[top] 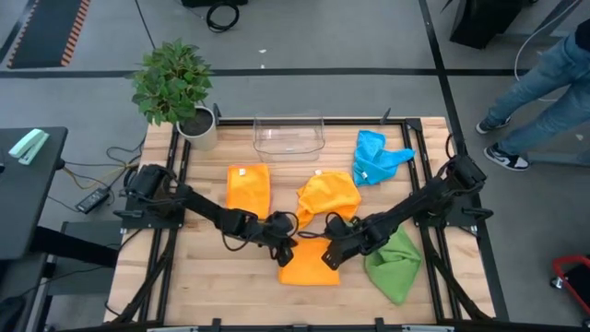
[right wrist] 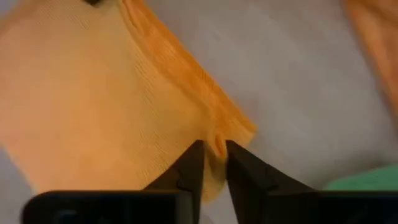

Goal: Fold microfiber towels
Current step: Fold the left orange microfiber cloth

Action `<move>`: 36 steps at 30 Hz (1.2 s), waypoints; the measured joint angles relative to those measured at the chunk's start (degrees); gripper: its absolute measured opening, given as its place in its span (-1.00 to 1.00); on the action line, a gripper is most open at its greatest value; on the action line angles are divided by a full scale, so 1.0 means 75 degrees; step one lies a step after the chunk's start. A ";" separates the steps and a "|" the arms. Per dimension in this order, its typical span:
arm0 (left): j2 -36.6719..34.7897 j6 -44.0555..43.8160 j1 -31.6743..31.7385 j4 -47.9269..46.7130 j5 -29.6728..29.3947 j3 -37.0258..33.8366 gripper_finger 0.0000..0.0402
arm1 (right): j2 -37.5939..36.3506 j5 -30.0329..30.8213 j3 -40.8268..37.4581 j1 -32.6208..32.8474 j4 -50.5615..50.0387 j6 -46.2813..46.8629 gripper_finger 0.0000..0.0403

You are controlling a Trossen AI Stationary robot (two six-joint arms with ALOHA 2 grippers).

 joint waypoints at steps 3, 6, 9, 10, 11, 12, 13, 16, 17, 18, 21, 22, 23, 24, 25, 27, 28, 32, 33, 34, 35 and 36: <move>0.0001 -0.0063 0.0031 -0.0193 0.0024 0.0000 -0.89 | -0.0342 0.0130 0.0300 -0.0075 -0.0613 -0.0042 -0.48; 0.0000 -0.0176 0.0083 -0.0468 0.0051 -0.0001 -0.86 | -0.0792 0.0601 0.0522 -0.0092 -0.0873 -0.0109 -0.35; -0.0027 -0.0113 0.0114 -0.0533 0.0097 -0.0003 -0.90 | -0.1176 0.0974 0.0529 0.0053 -0.0648 0.0019 -0.26; -0.0045 -0.0114 0.0114 -0.0519 0.0108 -0.0003 -0.93 | -0.1218 0.1009 0.0529 0.0188 -0.0465 0.0083 -0.25; -0.0055 -0.0116 0.0111 -0.0482 0.0111 -0.0003 -0.95 | -0.1222 0.1002 0.0529 0.0370 -0.0230 0.0173 -0.25; -0.0055 -0.0102 0.0108 -0.0480 0.0111 -0.0003 -0.96 | -0.1175 0.0970 0.0529 0.0591 0.0099 0.0277 -0.26; -0.0055 -0.0093 0.0108 -0.0497 0.0114 -0.0003 -0.97 | -0.1083 0.0943 0.0529 0.0824 0.0438 0.0363 -0.30; -0.0055 -0.0086 0.0080 -0.0538 0.0117 -0.0003 -0.92 | -0.0617 0.0913 0.0529 0.1360 0.0947 0.0770 -0.54; -0.0055 -0.0046 0.0060 -0.0579 0.0116 -0.0003 -0.90 | -0.0463 0.0913 0.0529 0.1487 0.0945 0.1015 -0.67; -0.0055 0.0030 0.0058 -0.0596 0.0117 -0.0003 -0.89 | -0.0315 0.0921 0.0524 0.1610 0.0923 0.1281 -0.81; -0.0055 0.0211 0.0053 -0.0689 0.0136 -0.0003 -0.92 | 0.0121 0.0893 0.0520 0.1836 0.0936 0.1909 -0.95; -0.0055 0.0229 0.0056 -0.0746 0.0140 -0.0003 -0.95 | 0.0257 0.0792 0.0515 0.1872 0.0985 0.1981 -0.95; -0.0055 0.0232 0.0057 -0.0774 0.0140 -0.0003 -0.96 | 0.0373 0.0639 0.0515 0.1875 0.1117 0.2004 -0.96; -0.0055 0.0233 0.0059 -0.0795 0.0140 -0.0003 -0.97 | 0.0476 0.0519 0.0515 0.1879 0.1284 0.1988 -0.97; -0.0055 0.0233 0.0059 -0.0837 0.0140 -0.0003 -0.97 | 0.0562 0.0461 0.0515 0.1879 0.1378 0.1960 -0.97; -0.0055 0.0236 0.0056 -0.0982 0.0143 -0.0003 -0.93 | 0.0749 0.0420 0.0518 0.1870 0.1382 0.1996 -0.98; -0.0055 0.0236 0.0059 -0.1007 0.0143 -0.0003 -0.91 | 0.0871 0.0412 0.0518 0.1865 0.1300 0.2083 -0.98; -0.0168 0.0583 0.0094 -0.1075 0.0404 -0.0007 -0.86 | 0.1300 0.0202 0.0516 0.1744 0.1212 0.2092 -0.98; -0.0282 0.0696 0.0123 -0.1077 0.0497 -0.0009 -0.86 | 0.1372 0.0146 0.0531 0.1709 0.1254 0.2033 -0.98; -0.0446 0.0820 0.0160 -0.1053 0.0546 -0.0009 -0.87 | 0.1430 0.0115 0.0551 0.1683 0.1300 0.1987 -0.98; -0.0654 0.0896 0.0190 -0.1129 0.0547 -0.0009 -0.87 | 0.1465 0.0117 0.0558 0.1675 0.1333 0.1901 -0.98; -0.0831 0.1007 0.0223 -0.1132 0.0545 -0.0007 -0.88 | 0.1479 0.0121 0.0559 0.1660 0.1333 0.1826 -0.99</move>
